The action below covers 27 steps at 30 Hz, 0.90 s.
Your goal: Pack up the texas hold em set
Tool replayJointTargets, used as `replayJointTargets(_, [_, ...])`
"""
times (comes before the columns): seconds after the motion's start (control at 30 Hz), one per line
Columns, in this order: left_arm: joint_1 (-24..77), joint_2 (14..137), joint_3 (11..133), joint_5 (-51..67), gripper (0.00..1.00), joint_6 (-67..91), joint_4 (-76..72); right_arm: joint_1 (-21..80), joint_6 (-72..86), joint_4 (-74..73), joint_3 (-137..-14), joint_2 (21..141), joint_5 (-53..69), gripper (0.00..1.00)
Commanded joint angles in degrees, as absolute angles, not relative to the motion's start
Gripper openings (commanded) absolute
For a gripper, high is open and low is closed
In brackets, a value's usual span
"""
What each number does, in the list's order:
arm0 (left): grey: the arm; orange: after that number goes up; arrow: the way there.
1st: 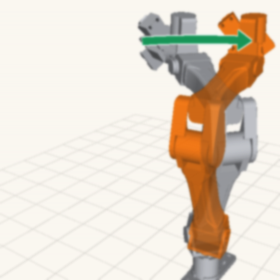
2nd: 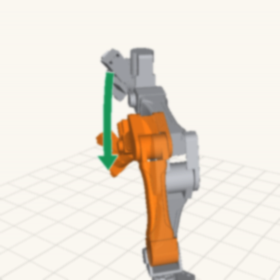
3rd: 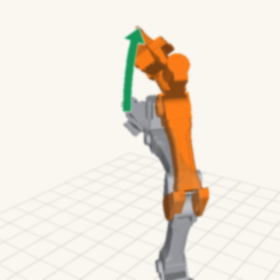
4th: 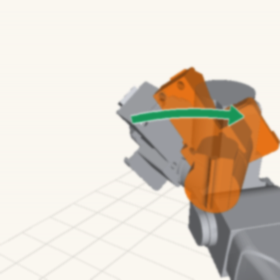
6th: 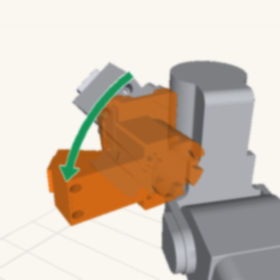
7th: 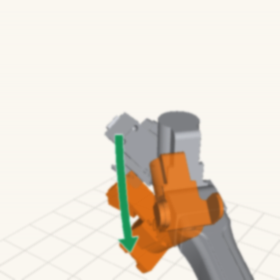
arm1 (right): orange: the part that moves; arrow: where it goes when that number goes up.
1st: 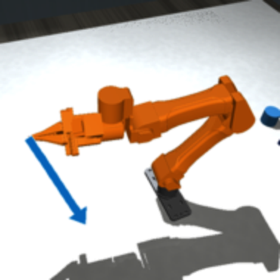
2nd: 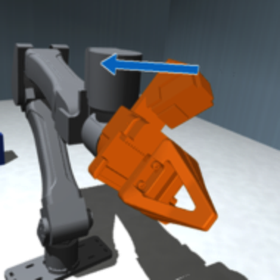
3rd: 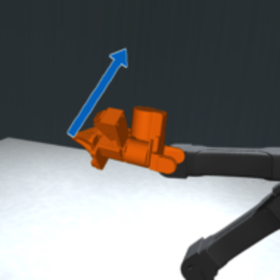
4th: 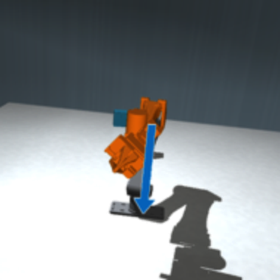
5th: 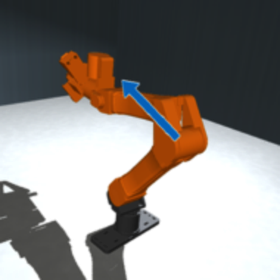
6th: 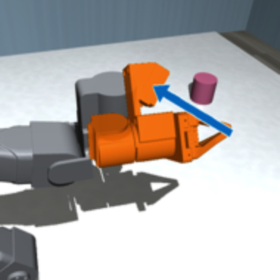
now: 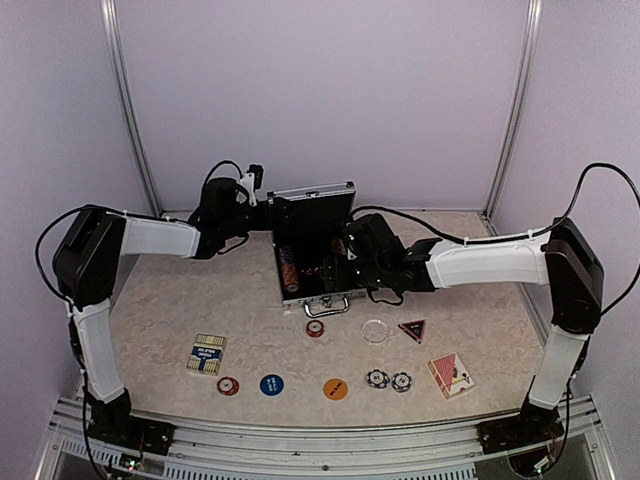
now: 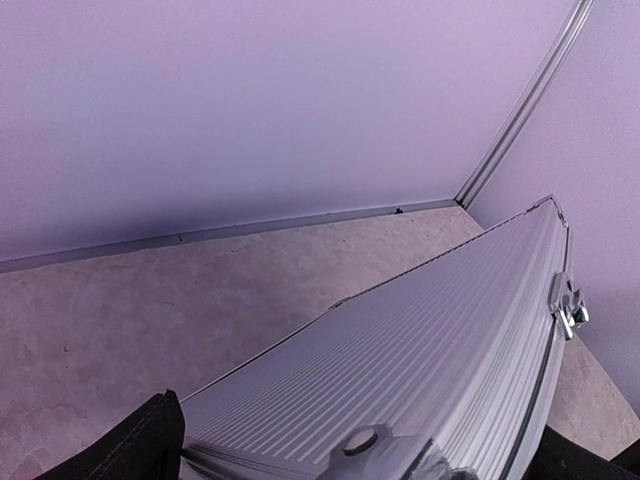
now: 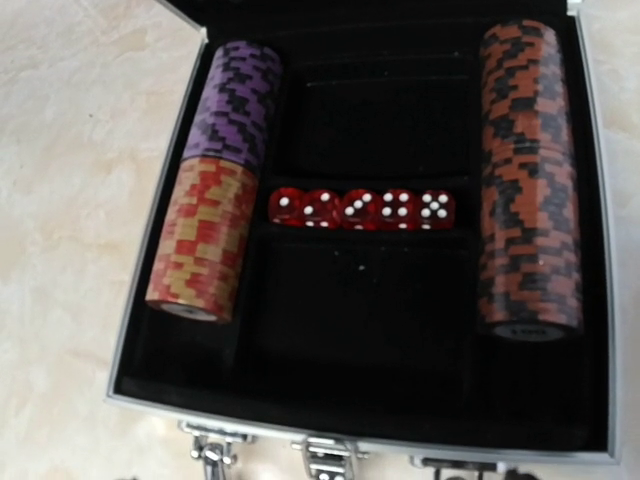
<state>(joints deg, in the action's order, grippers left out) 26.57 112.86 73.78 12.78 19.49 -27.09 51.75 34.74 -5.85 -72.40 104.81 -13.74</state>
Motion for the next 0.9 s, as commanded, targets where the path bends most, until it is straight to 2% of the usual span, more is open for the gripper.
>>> replayJointTargets(0.0, [27.77, 109.8, 72.25, 13.18, 0.99, 20.56, -28.51, 52.38, 33.76, -6.59, -71.61, 102.53, -12.97, 0.78])
replayJointTargets(0.23, [27.33, 109.62, 73.42, 10.97, 0.99, 20.13, -27.14, 52.38, 33.4, -6.92, -71.52, 102.63, -12.53, 0.78])
replayJointTargets(0.4, [22.62, 113.61, 83.09, 8.72, 0.99, 21.52, -22.32, 52.4, 33.2, -7.81, -71.74, 103.26, -12.45, 0.78])
replayJointTargets(0.6, [19.38, 119.54, 92.75, 11.64, 0.99, 22.28, -18.56, 52.04, 31.15, -10.44, -75.79, 108.47, -13.51, 0.8])
replayJointTargets(0.87, [21.34, 117.95, 87.47, 14.49, 0.99, 22.63, -24.1, 51.15, 30.05, -10.79, -81.0, 114.43, -11.28, 0.81])
